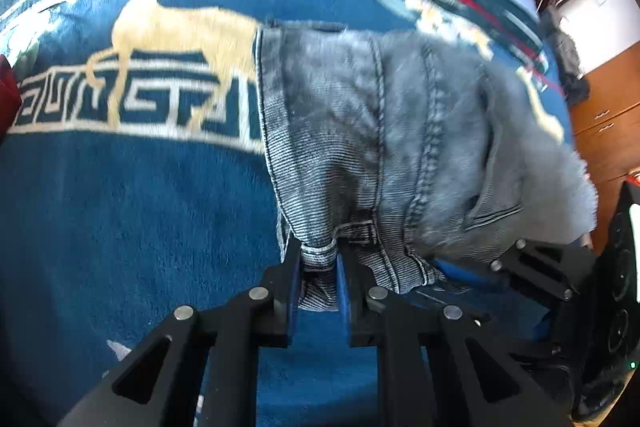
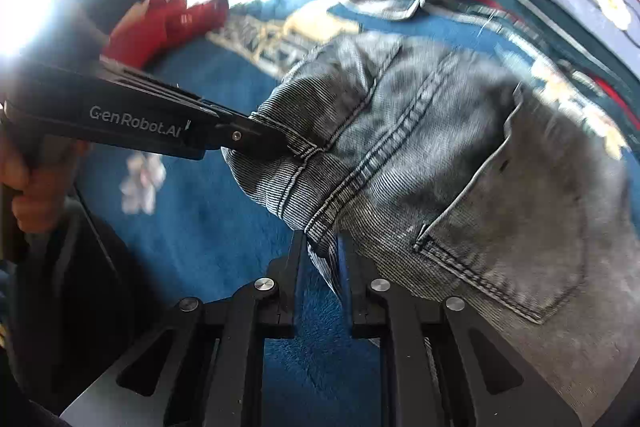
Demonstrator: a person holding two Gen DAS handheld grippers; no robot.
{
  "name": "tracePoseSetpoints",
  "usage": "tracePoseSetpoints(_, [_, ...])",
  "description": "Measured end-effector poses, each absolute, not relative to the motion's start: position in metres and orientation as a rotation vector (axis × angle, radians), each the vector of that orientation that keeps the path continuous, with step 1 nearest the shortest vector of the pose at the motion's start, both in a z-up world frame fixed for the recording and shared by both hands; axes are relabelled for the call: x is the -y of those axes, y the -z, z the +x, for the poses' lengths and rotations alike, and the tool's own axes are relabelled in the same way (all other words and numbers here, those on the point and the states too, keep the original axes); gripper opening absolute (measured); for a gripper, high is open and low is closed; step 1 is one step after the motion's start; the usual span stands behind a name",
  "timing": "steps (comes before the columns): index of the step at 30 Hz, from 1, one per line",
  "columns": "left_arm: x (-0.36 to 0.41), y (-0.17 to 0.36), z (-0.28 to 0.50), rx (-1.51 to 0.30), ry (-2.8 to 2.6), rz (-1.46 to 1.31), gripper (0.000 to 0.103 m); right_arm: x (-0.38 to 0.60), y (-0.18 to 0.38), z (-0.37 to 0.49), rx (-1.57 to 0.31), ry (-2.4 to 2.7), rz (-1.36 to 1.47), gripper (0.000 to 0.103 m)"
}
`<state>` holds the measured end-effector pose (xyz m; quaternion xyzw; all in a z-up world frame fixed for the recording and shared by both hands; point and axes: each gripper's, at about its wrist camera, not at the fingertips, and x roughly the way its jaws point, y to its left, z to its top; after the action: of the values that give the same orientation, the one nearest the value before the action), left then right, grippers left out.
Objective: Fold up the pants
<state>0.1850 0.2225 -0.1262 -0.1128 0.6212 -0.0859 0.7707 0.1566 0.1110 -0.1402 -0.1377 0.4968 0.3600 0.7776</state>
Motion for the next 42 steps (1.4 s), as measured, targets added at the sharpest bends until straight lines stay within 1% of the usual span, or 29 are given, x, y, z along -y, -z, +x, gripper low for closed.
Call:
tracePoseSetpoints(2, [-0.220, 0.123, 0.187, -1.336, 0.171, -0.242, 0.020, -0.111, 0.146, 0.153, -1.061, -0.770, -0.290, 0.029])
tracePoseSetpoints(3, [-0.218, 0.118, 0.187, -1.326, 0.163, -0.223, 0.023, -0.108, 0.141, 0.151, -1.047, -0.779, -0.255, 0.032])
tracePoseSetpoints(4, [-0.215, 0.112, 0.187, -1.317, 0.155, -0.185, 0.029, -0.105, 0.137, 0.150, -1.043, -0.784, -0.237, 0.038])
tracePoseSetpoints(5, [-0.213, 0.106, 0.186, -1.313, 0.140, -0.142, 0.034, -0.100, 0.127, 0.146, -1.030, -0.800, -0.208, 0.039])
tracePoseSetpoints(6, [-0.210, 0.099, 0.184, -1.305, 0.119, -0.094, 0.046, -0.095, 0.120, 0.143, -1.016, -0.807, -0.194, 0.040])
tracePoseSetpoints(7, [-0.208, 0.091, 0.180, -1.289, 0.102, -0.060, 0.057, -0.087, 0.111, 0.139, -0.995, -0.812, -0.181, 0.042])
tracePoseSetpoints(8, [-0.207, 0.083, 0.177, -1.267, 0.090, -0.042, 0.061, -0.075, 0.101, 0.134, -0.971, -0.811, -0.167, 0.047])
tracePoseSetpoints(9, [-0.207, 0.074, 0.174, -1.239, 0.084, -0.033, 0.065, -0.065, 0.096, 0.132, -0.960, -0.804, -0.157, 0.049])
tracePoseSetpoints(10, [-0.212, 0.068, 0.169, -1.214, 0.087, -0.036, 0.065, -0.050, 0.091, 0.129, -0.951, -0.784, -0.145, 0.052])
tracePoseSetpoints(13, [-0.196, 0.052, 0.166, -1.153, 0.130, -0.094, 0.065, 0.001, 0.088, 0.126, -0.956, -0.680, -0.116, 0.053])
tracePoseSetpoints(17, [-0.141, 0.063, 0.160, -1.159, 0.254, -0.147, 0.065, 0.078, 0.094, 0.134, -1.005, -0.478, -0.061, 0.053])
tracePoseSetpoints(22, [-0.040, 0.091, 0.150, -1.185, 0.400, -0.028, 0.065, 0.152, 0.096, 0.139, -1.020, -0.324, 0.043, 0.053])
tracePoseSetpoints(24, [-0.010, 0.100, 0.152, -1.194, 0.427, 0.029, 0.065, 0.175, 0.104, 0.142, -1.034, -0.268, 0.058, 0.053])
tracePoseSetpoints(26, [0.009, 0.112, 0.152, -1.204, 0.413, 0.125, 0.065, 0.192, 0.116, 0.146, -1.059, -0.234, 0.089, 0.053])
tracePoseSetpoints(28, [0.018, 0.129, 0.151, -1.221, 0.390, 0.203, 0.067, 0.202, 0.139, 0.151, -1.114, -0.210, 0.104, 0.053])
tracePoseSetpoints(29, [0.018, 0.135, 0.149, -1.207, 0.394, 0.216, 0.068, 0.205, 0.153, 0.153, -1.156, -0.212, 0.114, 0.053])
tracePoseSetpoints(30, [0.017, 0.136, 0.148, -1.180, 0.395, 0.218, 0.069, 0.208, 0.159, 0.153, -1.153, -0.223, 0.124, 0.053])
tracePoseSetpoints(33, [0.014, 0.131, 0.148, -1.165, 0.390, 0.195, 0.068, 0.208, 0.148, 0.151, -1.133, -0.246, 0.118, 0.054])
tracePoseSetpoints(36, [0.014, 0.121, 0.149, -1.153, 0.372, 0.171, 0.068, 0.231, 0.119, 0.148, -1.054, -0.252, 0.193, 0.054])
tracePoseSetpoints(38, [0.021, 0.113, 0.148, -1.124, 0.385, 0.166, 0.068, 0.261, 0.097, 0.151, -0.992, -0.200, 0.232, 0.055])
tracePoseSetpoints(42, [0.054, 0.099, 0.149, -1.082, 0.435, 0.194, 0.068, 0.324, 0.078, 0.174, -0.948, -0.051, 0.236, 0.055])
